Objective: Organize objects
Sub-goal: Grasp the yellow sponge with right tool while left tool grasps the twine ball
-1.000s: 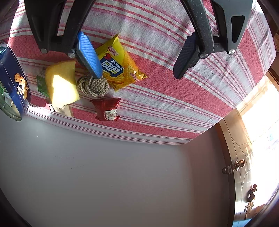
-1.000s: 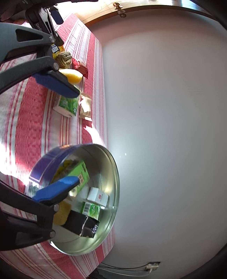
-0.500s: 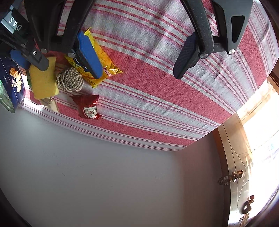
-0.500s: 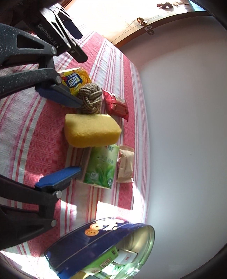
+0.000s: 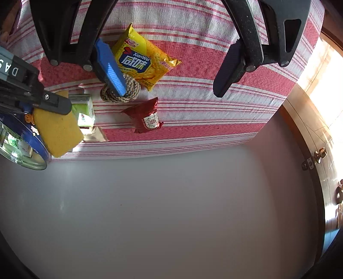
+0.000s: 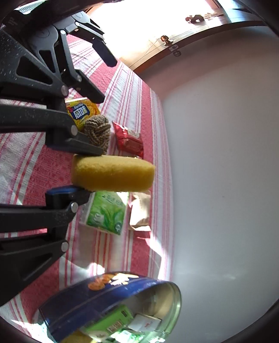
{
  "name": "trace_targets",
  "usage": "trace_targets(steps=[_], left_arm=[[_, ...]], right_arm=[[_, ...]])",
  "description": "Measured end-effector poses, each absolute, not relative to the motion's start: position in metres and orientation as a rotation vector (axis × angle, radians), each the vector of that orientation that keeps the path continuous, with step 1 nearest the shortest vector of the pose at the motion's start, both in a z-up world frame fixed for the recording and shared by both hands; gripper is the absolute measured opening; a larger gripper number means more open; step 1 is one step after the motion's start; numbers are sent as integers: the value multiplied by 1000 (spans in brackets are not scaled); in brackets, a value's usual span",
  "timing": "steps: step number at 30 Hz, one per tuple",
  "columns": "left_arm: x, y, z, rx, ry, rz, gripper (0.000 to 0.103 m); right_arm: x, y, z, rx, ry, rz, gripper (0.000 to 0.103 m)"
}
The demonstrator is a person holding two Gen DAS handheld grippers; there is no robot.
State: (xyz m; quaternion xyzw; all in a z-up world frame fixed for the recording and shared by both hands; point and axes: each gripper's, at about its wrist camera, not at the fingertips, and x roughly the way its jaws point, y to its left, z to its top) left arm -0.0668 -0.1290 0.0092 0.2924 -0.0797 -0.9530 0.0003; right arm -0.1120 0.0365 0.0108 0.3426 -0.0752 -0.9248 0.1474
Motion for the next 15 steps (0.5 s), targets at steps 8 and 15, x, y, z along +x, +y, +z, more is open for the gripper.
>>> trace_targets(steps=[8,15], left_arm=[[-103,-87,-1,1081,-363,-3009,85],[-120,-73,-22,1264,-391,-2989,55]], right_arm=[[-97,68,23,875,-32,-2816,25],[-96,78,30,860,-36,-2823,25]])
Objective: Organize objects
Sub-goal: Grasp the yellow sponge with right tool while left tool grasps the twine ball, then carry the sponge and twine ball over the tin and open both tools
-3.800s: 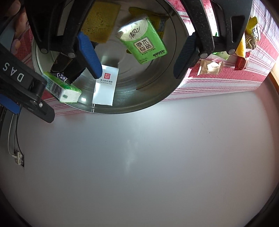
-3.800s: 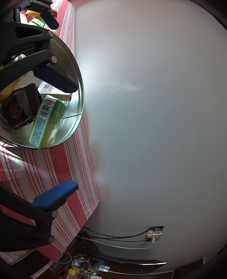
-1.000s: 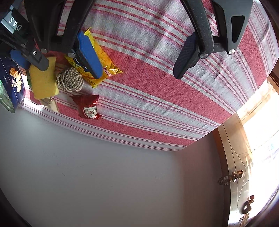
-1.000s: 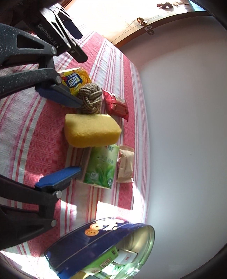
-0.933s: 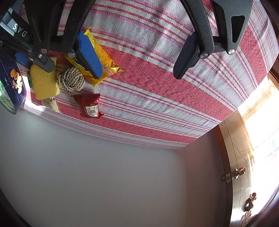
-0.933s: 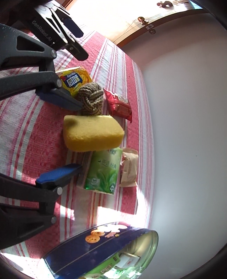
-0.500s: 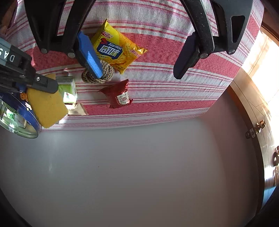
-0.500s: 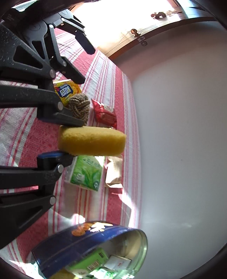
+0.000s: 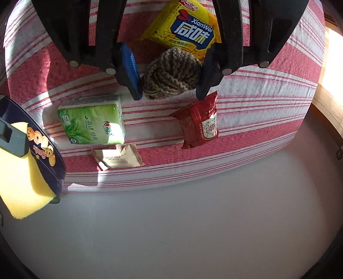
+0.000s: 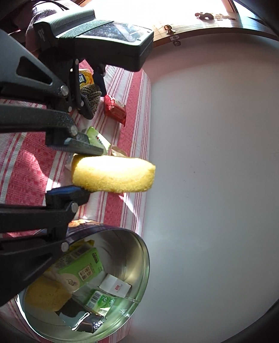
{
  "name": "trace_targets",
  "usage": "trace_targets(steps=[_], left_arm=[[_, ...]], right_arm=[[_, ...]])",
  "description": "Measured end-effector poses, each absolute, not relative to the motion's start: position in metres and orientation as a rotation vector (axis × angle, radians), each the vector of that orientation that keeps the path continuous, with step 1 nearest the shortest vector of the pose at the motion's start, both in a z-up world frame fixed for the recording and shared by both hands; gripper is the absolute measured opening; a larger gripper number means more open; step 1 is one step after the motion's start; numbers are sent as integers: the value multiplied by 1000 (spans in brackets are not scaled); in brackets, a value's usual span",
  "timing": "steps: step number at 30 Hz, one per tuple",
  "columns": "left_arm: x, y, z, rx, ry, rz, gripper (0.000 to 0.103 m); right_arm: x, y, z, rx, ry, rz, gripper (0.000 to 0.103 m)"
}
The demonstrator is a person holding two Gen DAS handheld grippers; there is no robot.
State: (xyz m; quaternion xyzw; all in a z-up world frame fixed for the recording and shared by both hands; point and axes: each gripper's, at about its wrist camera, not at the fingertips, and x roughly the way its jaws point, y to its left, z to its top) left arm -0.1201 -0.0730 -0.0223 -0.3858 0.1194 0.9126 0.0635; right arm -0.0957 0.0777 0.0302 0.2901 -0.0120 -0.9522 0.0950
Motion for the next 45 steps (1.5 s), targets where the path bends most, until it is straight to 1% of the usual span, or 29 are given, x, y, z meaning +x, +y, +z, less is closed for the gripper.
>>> trace_targets(steps=[6,10,12,17,23,31,45], left_arm=[[-108,-75,-15,-1106,317,2806,53],[-92,-78,0,-1000,170,2863,53],[-86,-77,8,-953,127,2897,53],[-76,-55,25,-856,132,2975,53],[-69,-29,35,-820,100,3014,53],[-60,-14,38,-835,83,3054,53],[-60,33,46,-789,115,3020,53]], right_arm=[[-93,76,31,847,-50,-2825,25],[-88,80,39,792,-72,-2831,25],[-85,83,42,765,-68,-2848,25],[-80,97,48,701,-69,-2860,25],[-77,118,52,653,-76,-2879,25],[-70,142,57,608,-55,-2923,25],[-62,204,64,591,-122,-3032,25]])
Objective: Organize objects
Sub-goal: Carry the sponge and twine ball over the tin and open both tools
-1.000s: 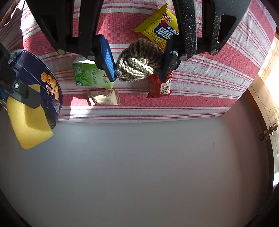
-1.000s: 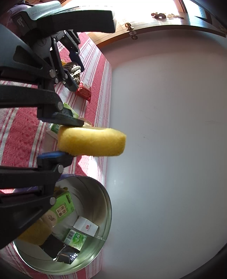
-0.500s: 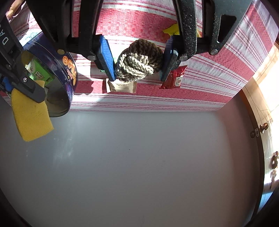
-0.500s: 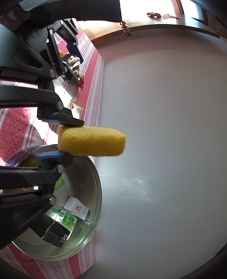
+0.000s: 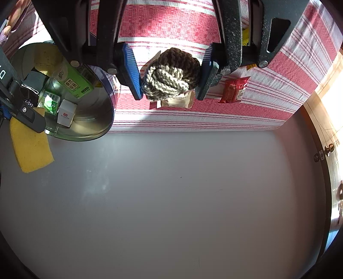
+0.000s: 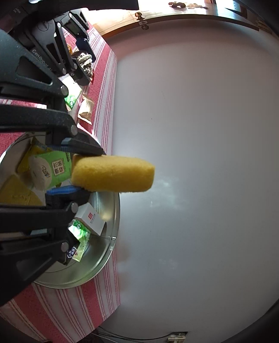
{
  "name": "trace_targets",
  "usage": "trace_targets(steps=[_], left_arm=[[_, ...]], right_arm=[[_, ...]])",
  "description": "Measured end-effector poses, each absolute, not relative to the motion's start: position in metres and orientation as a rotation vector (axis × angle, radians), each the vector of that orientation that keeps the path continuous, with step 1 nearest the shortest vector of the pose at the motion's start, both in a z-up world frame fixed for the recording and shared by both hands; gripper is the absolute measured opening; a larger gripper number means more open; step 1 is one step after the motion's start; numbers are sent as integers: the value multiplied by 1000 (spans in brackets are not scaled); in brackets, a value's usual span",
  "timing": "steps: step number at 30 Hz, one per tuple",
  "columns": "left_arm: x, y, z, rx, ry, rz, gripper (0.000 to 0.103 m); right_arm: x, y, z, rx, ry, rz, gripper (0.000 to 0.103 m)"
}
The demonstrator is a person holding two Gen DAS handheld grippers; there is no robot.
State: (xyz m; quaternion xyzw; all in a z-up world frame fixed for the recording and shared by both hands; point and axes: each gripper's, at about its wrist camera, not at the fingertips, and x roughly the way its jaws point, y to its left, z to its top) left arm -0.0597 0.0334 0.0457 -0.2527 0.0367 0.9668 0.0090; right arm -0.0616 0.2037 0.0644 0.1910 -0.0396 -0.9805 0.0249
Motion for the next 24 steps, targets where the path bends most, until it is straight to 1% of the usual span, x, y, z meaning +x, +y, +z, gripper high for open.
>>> trace_targets(steps=[6,17,24], left_arm=[[-60,63,50,-761,128,2980,53],[-71,120,54,-730,124,2891,53],[-81,143,51,-744,127,2855,53]], right_arm=[[-61,228,66,591,-151,-3081,25],[-66,264,61,633,-136,-3188,25],[-78,291,61,685,-127,-3269,25]])
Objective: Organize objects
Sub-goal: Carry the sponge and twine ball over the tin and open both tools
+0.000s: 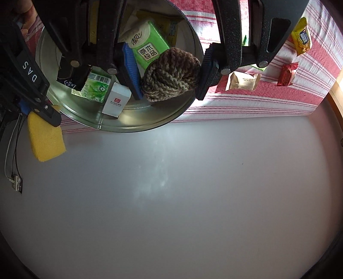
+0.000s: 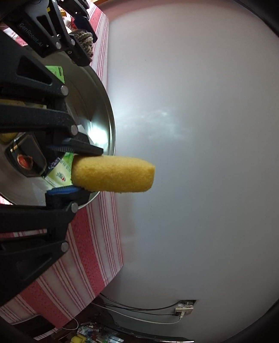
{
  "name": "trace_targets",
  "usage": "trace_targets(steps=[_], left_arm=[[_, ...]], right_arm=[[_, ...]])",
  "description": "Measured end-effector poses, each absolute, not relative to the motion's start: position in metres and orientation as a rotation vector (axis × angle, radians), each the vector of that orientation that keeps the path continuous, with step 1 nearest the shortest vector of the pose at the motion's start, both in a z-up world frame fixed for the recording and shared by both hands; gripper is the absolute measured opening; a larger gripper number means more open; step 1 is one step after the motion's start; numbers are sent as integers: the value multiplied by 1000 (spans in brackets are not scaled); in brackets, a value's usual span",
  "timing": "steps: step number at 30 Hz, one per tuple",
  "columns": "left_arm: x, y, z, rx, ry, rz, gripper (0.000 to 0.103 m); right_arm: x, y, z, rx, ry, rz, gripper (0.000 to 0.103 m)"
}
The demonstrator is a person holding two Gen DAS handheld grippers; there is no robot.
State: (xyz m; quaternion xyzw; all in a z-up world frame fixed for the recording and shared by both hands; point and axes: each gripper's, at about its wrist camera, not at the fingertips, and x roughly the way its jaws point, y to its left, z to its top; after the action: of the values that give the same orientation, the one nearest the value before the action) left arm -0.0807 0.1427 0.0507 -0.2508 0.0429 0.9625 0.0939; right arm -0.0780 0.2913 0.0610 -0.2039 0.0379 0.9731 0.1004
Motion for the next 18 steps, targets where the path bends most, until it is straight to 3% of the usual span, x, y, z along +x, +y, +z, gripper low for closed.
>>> trace_targets(steps=[18], left_arm=[[-114,178,37,-913,172,2791,53]], right_arm=[[-106,312,46,-722,35,2784,25]])
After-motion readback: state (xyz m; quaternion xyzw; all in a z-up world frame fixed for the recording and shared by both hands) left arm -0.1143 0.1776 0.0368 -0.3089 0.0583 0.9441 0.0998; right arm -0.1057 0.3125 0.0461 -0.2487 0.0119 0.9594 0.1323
